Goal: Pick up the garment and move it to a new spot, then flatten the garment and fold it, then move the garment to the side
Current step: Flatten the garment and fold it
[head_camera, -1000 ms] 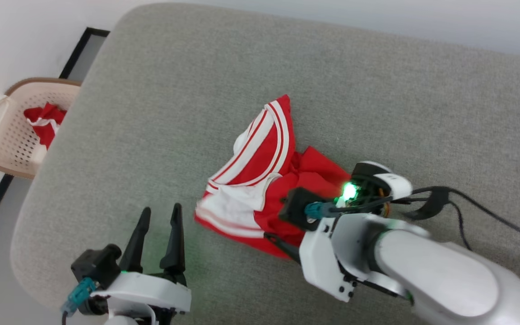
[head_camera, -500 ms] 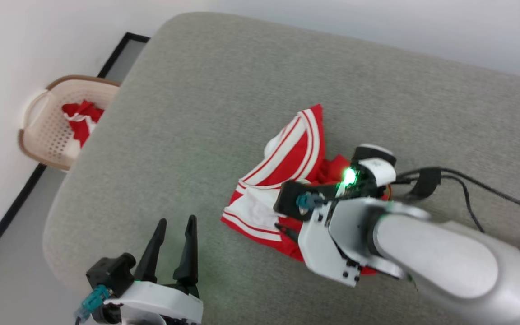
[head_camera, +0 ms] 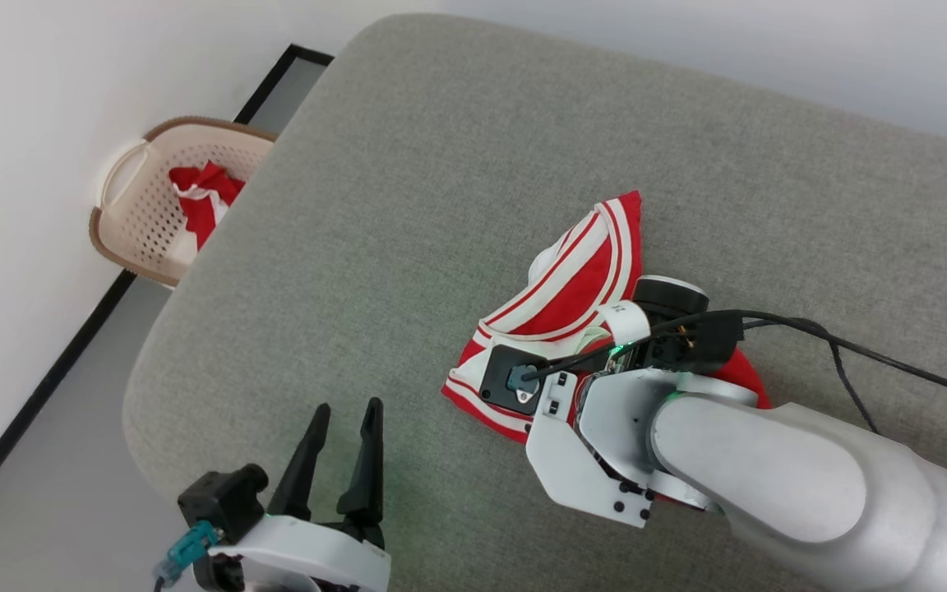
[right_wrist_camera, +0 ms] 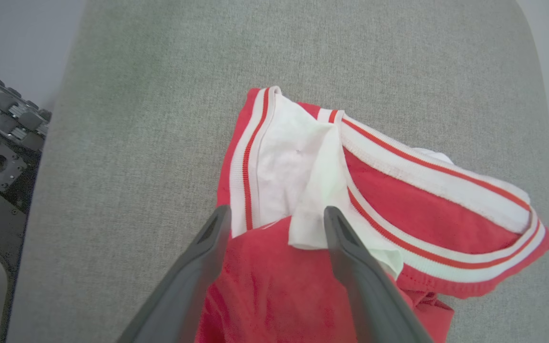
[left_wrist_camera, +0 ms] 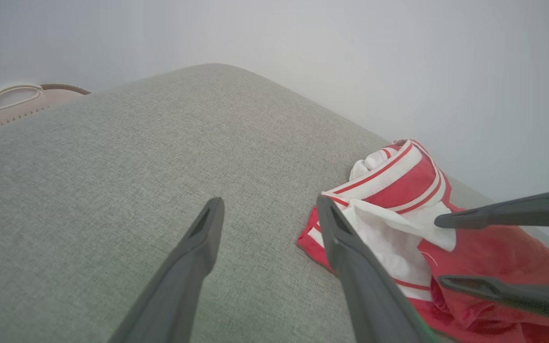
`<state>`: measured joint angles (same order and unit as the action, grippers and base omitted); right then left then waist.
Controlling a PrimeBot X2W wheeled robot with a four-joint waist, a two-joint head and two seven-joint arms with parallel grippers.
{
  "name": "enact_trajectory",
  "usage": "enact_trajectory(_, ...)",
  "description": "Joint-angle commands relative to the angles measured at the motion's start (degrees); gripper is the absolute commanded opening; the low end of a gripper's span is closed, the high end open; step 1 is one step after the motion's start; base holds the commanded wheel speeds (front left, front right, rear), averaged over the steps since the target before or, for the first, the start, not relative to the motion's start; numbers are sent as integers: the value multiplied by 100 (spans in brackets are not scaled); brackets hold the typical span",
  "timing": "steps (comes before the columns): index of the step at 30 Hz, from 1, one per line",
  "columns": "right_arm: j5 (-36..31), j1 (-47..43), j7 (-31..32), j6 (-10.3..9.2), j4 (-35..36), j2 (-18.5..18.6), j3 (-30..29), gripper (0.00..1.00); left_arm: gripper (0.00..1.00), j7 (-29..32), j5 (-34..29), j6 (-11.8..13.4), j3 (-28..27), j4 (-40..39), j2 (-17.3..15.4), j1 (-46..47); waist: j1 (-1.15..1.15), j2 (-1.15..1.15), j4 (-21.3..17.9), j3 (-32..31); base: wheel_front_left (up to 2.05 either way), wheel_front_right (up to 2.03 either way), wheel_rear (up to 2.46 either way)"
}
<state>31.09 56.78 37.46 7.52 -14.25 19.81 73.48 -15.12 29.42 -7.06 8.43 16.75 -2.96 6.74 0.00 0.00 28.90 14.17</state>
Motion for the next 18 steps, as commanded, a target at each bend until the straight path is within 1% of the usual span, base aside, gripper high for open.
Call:
enact_trajectory(1,-99,-11,72,-6,32,-3,-3,100,100,-1,95,35,44,-42,4,45,0,0,36,90,0,0,0)
enact_trajectory(9,-366,206,28,-6,-151,-38,0,100,100,-1,232,63,99,-94,2,40,0,0,59,218,0,0,0)
enact_trajectory(18,-692,354,-238,-6,-766,-224,0,100,100,-1,385,66,165,-134,2,137,0,0,105,431,0,0,0)
